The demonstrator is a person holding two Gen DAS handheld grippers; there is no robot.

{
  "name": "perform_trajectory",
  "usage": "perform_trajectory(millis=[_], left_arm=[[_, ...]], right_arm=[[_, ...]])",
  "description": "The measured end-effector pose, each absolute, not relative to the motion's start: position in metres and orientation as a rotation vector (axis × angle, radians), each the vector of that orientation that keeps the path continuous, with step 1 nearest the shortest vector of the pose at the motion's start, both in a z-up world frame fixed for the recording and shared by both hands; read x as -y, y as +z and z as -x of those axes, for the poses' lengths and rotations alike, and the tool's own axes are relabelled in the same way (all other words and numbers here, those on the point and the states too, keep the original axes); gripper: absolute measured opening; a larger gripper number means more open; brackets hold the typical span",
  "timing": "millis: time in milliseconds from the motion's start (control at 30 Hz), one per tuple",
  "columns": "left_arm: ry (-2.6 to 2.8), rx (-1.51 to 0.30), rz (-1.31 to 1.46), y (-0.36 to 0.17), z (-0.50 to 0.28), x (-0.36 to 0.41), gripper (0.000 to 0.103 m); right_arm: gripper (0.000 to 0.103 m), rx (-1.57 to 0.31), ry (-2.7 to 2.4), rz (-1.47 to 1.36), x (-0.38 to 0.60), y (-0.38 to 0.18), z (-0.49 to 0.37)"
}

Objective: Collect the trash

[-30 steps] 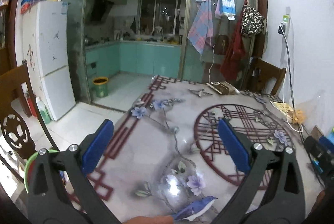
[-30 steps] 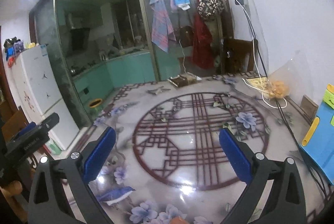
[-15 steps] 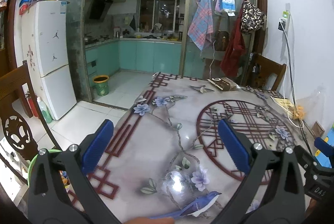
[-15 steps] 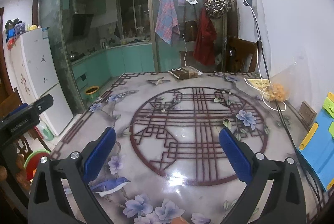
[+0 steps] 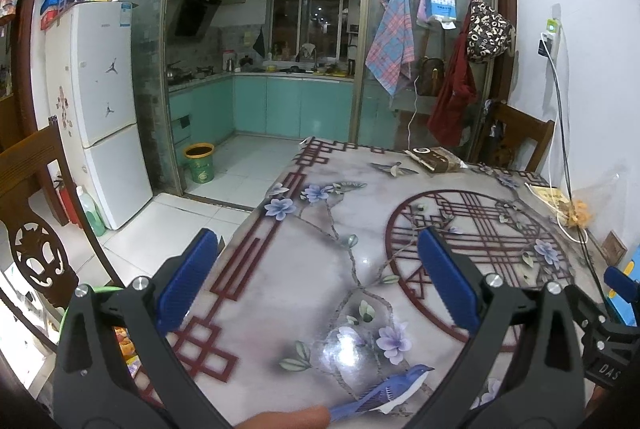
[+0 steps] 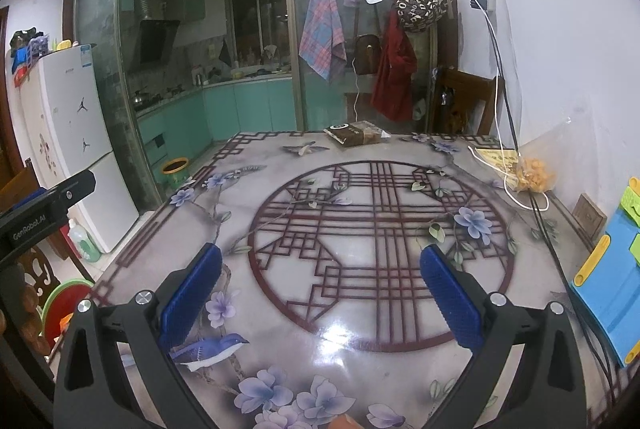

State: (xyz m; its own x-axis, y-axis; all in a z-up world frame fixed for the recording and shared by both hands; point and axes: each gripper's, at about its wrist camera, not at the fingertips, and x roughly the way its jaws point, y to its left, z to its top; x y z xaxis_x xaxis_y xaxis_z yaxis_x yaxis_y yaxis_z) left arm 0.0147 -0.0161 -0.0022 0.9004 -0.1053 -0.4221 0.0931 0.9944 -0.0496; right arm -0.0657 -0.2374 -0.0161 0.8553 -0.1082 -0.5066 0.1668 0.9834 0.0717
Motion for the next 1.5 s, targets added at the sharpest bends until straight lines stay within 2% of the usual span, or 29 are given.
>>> perform_trajectory(millis=[1200, 1500], left_arm=[[-0.106, -0.462, -0.004, -0.013, -0.014, 0.006, 0.098], [-0.155, -0.521, 0.007, -0.02, -0.019, 0.024, 0.098]], right_arm=[[0.096, -0.535, -0.142, -0.109, 0.236, -0.021, 0.066], [0.096, -0.552, -0.155, -0.106, 0.242, -0.03, 0.068]])
